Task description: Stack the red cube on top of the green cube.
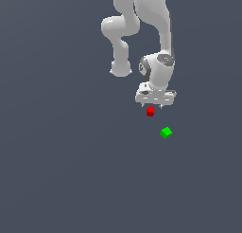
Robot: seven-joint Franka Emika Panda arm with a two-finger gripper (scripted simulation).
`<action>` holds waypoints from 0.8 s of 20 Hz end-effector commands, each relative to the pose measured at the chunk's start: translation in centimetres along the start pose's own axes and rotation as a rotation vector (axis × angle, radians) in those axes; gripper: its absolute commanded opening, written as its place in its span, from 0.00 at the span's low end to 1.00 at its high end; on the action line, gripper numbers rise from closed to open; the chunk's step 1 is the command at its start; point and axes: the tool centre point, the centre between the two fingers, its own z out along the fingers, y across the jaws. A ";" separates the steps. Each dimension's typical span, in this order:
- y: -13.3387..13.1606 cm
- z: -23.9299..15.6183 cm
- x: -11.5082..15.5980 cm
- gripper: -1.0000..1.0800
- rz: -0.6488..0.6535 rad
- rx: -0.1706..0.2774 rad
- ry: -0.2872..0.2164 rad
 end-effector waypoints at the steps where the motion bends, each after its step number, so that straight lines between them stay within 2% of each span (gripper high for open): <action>1: 0.0 0.3 0.0 0.96 0.000 0.000 0.000; 16: -0.1 5.0 0.0 0.96 0.002 -0.001 0.000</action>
